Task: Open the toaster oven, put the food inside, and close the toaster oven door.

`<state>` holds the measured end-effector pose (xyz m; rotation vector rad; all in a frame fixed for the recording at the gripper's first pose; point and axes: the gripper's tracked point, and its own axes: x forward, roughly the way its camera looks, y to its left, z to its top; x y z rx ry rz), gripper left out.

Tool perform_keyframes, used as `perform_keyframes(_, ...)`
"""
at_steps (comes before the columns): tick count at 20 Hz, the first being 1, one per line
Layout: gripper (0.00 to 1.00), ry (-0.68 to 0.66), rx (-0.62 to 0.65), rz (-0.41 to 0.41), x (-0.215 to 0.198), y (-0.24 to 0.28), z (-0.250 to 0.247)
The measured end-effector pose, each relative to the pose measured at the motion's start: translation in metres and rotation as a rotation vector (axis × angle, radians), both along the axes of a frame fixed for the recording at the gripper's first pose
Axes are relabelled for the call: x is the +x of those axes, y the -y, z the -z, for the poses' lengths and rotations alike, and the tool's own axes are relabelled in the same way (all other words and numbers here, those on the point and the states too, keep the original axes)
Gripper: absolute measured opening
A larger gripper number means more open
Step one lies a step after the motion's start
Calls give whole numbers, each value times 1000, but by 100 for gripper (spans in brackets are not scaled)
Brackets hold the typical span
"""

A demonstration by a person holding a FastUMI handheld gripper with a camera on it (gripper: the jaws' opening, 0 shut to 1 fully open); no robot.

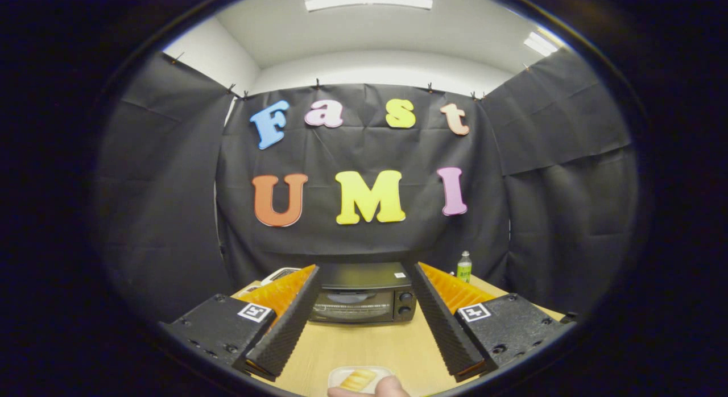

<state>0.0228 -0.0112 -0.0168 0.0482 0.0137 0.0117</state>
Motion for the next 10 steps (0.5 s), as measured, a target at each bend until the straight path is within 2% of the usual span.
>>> perform_keyframes(4, 100, -18, -29, -21, 31, 3, 0)
perform_keyframes(7, 100, -12, -44, -39, 73, 3, -2)
perform_keyframes(10, 100, -48, -38, -66, 118, -3, 22)
